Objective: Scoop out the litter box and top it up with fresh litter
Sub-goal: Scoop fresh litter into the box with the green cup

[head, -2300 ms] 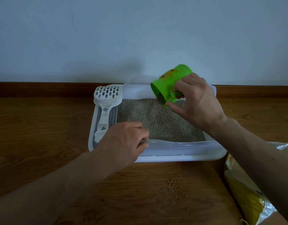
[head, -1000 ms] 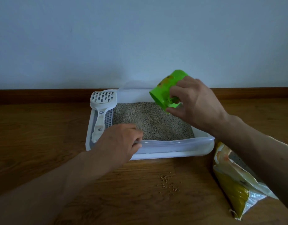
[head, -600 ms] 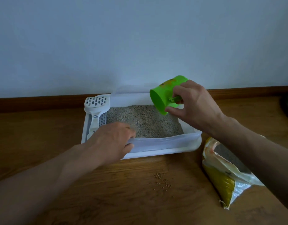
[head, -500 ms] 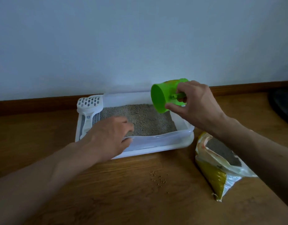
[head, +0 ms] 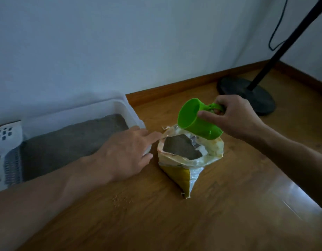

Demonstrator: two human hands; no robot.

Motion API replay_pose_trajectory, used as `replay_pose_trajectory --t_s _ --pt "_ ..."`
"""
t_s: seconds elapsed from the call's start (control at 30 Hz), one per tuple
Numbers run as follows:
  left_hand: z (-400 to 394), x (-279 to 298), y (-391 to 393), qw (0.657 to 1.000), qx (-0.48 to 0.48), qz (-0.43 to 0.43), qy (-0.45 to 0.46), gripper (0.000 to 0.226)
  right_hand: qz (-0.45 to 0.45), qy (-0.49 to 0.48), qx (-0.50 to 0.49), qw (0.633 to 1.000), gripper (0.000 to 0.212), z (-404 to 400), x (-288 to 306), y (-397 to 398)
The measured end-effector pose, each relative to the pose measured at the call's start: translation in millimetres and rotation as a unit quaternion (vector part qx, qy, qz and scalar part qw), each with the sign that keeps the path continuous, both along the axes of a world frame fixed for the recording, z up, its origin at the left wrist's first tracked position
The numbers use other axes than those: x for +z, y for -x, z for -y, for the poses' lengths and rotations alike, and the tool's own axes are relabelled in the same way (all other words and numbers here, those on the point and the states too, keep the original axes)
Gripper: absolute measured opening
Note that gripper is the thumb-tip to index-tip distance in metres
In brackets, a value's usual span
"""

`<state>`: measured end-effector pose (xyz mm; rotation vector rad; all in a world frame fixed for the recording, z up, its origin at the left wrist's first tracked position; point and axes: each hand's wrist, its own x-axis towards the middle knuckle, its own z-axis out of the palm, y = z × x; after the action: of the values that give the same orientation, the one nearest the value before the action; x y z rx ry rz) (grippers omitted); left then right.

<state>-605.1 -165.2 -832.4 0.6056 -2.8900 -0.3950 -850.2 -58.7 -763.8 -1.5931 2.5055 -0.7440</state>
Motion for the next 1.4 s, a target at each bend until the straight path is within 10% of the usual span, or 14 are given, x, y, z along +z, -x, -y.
replay_pose_trajectory --t_s 0.3,0.97,1.4 --pt "-9.9 -29.9 39.5 0.999 -0.048 0.014 0.001 0.048 -0.013 -0.172 0.054 0.984 0.031 -10.0 -39.9 17.9" --pt "8.9 -51.2 56.6 0.999 -0.013 0.026 0.015 0.018 -0.214 -0.169 0.050 0.961 0.025 35.3 -149.6 12.2" --pt "12.2 -55.0 54.1 1.000 -0.004 0.003 -0.004 0.019 -0.133 -0.206 0.057 0.968 0.030 30.1 -139.8 10.5"
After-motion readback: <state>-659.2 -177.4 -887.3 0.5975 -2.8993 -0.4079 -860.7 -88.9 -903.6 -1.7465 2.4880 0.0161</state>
